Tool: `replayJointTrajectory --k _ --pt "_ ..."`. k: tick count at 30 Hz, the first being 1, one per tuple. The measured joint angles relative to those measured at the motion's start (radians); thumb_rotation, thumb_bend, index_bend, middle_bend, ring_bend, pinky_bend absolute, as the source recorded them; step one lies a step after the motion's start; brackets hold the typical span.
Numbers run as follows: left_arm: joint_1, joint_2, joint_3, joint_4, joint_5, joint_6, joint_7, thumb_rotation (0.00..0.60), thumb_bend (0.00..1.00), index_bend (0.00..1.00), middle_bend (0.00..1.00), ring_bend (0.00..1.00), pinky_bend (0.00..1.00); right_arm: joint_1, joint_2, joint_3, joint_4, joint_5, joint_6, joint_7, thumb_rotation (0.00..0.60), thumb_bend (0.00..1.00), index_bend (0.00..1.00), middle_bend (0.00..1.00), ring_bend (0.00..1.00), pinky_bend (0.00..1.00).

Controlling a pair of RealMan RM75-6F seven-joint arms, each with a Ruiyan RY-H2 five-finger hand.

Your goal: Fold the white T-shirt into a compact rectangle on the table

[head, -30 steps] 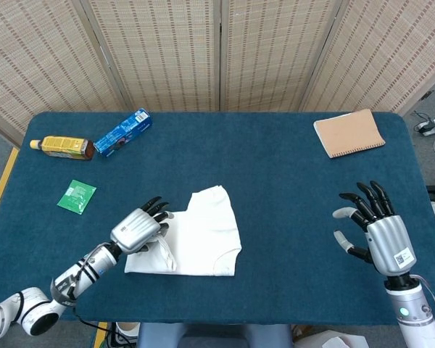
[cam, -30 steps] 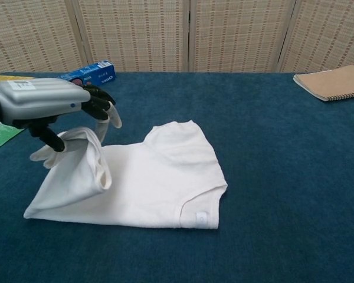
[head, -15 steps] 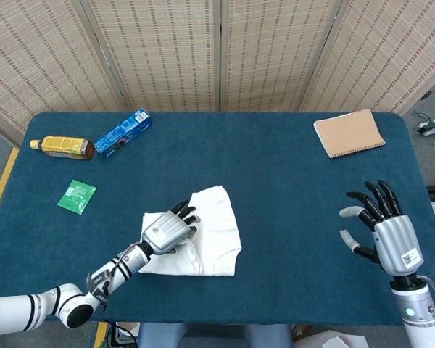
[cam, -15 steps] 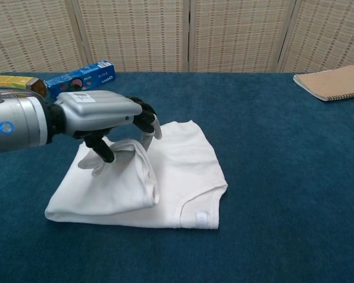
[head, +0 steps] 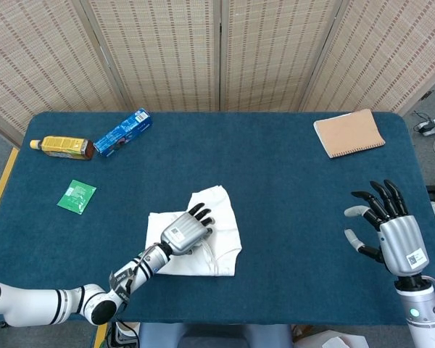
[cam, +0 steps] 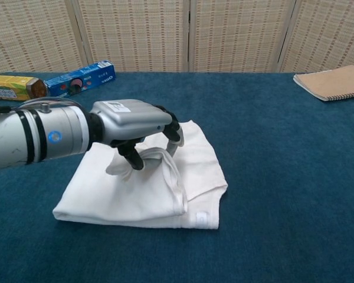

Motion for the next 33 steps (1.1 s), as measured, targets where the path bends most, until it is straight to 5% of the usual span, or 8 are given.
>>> replayJointTrajectory --k 30,33 --pt "-0.128 -0.138 -0.006 0.082 -0.177 0.047 0.074 0.600 0.55 0.63 0.21 0.09 0.00 -0.014 0.016 0.004 0.016 0.017 0.007 0.028 0.600 0.24 0.45 0.27 0.09 0.00" --pt "-0.137 -0.148 -0.004 0.094 -0.184 0.048 0.078 0.600 0.53 0.56 0.20 0.08 0.00 -0.014 0.016 0.005 0.017 0.019 0.008 0.031 0.600 0.24 0.45 0.27 0.08 0.00"
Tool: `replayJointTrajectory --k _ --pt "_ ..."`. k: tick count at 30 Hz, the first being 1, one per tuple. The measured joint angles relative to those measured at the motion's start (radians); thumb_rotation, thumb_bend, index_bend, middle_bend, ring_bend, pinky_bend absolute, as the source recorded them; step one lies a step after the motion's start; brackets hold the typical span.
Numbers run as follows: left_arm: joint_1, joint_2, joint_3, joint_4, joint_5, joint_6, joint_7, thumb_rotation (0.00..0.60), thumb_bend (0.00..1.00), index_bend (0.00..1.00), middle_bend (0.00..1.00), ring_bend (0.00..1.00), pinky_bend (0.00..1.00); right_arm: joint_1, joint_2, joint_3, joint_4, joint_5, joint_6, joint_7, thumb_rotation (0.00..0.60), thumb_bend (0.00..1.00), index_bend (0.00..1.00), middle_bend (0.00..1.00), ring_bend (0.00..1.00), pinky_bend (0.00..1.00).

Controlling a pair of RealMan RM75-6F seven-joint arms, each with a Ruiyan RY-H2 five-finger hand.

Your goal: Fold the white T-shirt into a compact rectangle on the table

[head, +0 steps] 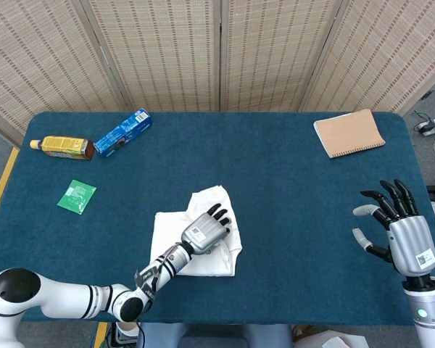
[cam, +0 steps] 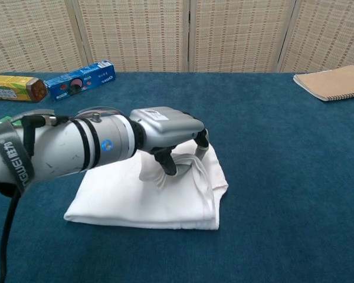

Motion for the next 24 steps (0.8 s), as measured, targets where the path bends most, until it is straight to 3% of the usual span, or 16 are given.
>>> replayJointTrajectory --k 1,4,8,17,24 --pt "-0.002 -0.004 0.001 0.004 -0.001 0.005 0.003 0.600 0.51 0.50 0.19 0.07 0.00 0.000 0.001 0.001 0.000 0.000 0.001 0.001 0.600 0.24 0.45 0.27 0.08 0.00" --pt "-0.003 -0.011 0.005 0.005 -0.017 0.022 0.014 0.600 0.34 0.18 0.08 0.01 0.00 -0.002 0.004 0.002 0.001 0.001 0.004 0.004 0.600 0.24 0.45 0.27 0.08 0.00" --pt "-0.004 -0.015 0.006 -0.013 -0.032 0.056 0.032 0.600 0.30 0.03 0.02 0.00 0.00 -0.003 0.005 0.004 0.001 0.001 0.007 0.008 0.600 0.24 0.45 0.27 0.08 0.00" --pt "0.006 -0.013 -0.006 -0.085 -0.016 0.111 0.018 0.600 0.30 0.00 0.01 0.00 0.00 -0.002 0.008 0.006 -0.001 -0.006 0.010 0.010 0.600 0.24 0.45 0.27 0.09 0.00" --pt "0.031 0.063 0.009 -0.177 0.027 0.144 0.010 0.600 0.30 0.00 0.01 0.00 0.00 0.005 0.003 0.006 0.004 -0.013 0.003 0.019 0.600 0.24 0.45 0.27 0.08 0.00"
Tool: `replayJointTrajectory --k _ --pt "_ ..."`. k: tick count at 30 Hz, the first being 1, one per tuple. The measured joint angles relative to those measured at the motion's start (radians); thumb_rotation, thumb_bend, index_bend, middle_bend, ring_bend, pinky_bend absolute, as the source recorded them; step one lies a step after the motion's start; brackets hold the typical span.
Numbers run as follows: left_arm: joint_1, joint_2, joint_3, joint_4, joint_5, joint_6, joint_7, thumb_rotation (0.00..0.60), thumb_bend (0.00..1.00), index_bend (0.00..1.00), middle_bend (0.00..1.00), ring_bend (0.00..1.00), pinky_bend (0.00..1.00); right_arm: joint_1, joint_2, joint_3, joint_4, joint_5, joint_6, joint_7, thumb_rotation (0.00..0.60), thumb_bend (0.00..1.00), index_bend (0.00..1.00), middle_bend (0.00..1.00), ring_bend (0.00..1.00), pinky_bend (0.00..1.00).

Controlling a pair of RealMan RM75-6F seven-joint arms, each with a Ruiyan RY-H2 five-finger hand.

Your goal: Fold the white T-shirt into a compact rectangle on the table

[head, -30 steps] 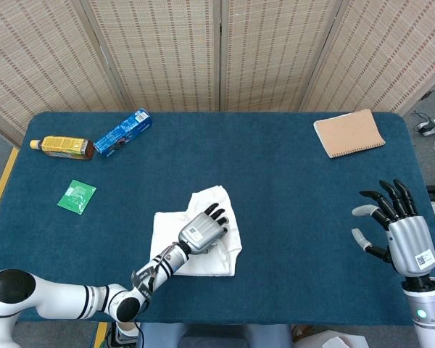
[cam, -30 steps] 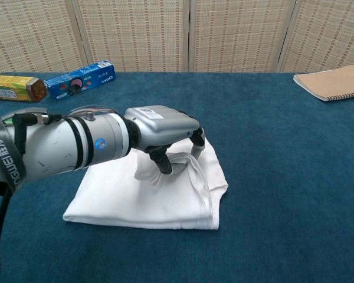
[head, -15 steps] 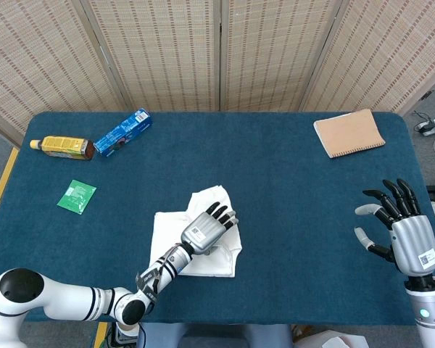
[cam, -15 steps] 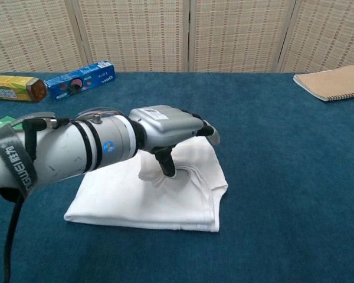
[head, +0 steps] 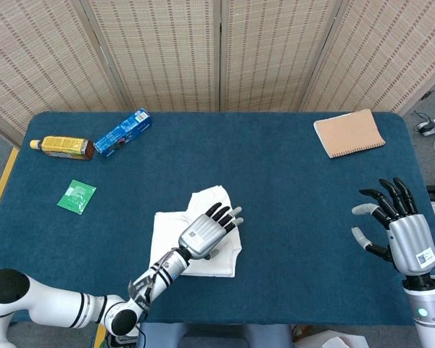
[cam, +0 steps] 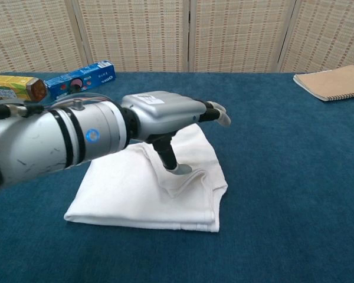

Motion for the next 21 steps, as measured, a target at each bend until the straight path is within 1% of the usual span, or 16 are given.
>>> replayJointTrajectory --k 5,7,10,14,18,21 --pt "0.053 0.060 0.063 -0.035 0.083 0.033 -0.022 0.600 0.29 0.00 0.01 0.00 0.00 -0.002 0.001 -0.001 0.001 -0.001 0.004 0.005 0.600 0.24 0.45 0.27 0.08 0.00" --pt "0.074 0.068 0.095 -0.032 0.104 0.039 -0.031 0.600 0.29 0.01 0.01 0.00 0.00 -0.002 0.000 -0.002 0.000 -0.001 0.003 0.004 0.600 0.24 0.45 0.27 0.08 0.00" --pt "0.095 0.062 0.125 -0.017 0.114 0.037 -0.032 0.600 0.29 0.01 0.01 0.00 0.00 0.000 0.000 -0.001 -0.003 -0.002 0.001 0.001 0.600 0.24 0.45 0.27 0.09 0.00" --pt "0.105 0.028 0.135 0.006 0.131 0.033 -0.032 0.600 0.28 0.00 0.00 0.00 0.00 0.002 -0.001 0.000 -0.006 -0.002 -0.002 -0.003 0.600 0.24 0.45 0.27 0.09 0.00" --pt "0.116 -0.012 0.137 0.044 0.172 0.039 -0.036 0.600 0.28 0.00 0.00 0.00 0.00 0.002 -0.002 -0.001 -0.008 0.002 -0.005 -0.005 0.600 0.24 0.45 0.27 0.08 0.00" --pt "0.120 -0.030 0.135 0.067 0.176 0.036 -0.022 0.600 0.28 0.00 0.00 0.00 0.00 0.001 -0.001 -0.001 -0.009 0.003 -0.004 -0.006 0.600 0.24 0.45 0.27 0.09 0.00"
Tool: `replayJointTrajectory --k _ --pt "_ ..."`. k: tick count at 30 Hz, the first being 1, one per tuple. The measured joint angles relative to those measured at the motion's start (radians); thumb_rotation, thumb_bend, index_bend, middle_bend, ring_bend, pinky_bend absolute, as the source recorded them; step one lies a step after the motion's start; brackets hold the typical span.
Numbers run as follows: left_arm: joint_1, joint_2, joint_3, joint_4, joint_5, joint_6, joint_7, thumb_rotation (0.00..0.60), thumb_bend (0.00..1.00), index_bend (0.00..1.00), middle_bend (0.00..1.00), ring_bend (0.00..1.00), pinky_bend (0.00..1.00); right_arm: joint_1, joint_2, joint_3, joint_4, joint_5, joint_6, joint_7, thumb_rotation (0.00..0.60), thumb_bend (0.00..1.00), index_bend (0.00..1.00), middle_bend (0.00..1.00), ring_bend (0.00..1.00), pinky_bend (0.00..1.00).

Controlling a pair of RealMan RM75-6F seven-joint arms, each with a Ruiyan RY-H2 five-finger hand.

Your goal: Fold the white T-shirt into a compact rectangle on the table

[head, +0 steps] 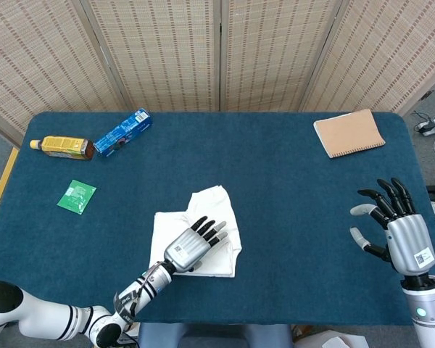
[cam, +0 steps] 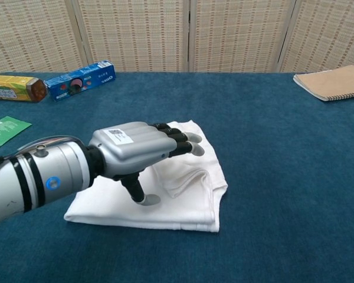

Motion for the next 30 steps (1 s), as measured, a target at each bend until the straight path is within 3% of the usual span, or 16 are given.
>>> replayJointTrajectory --k 30 --pt "-0.030 -0.111 -0.124 0.157 -0.109 -0.074 -0.008 0.600 0.28 0.04 0.00 0.00 0.00 -0.012 0.003 0.002 0.004 0.012 0.014 0.011 0.600 0.24 0.46 0.27 0.09 0.00"
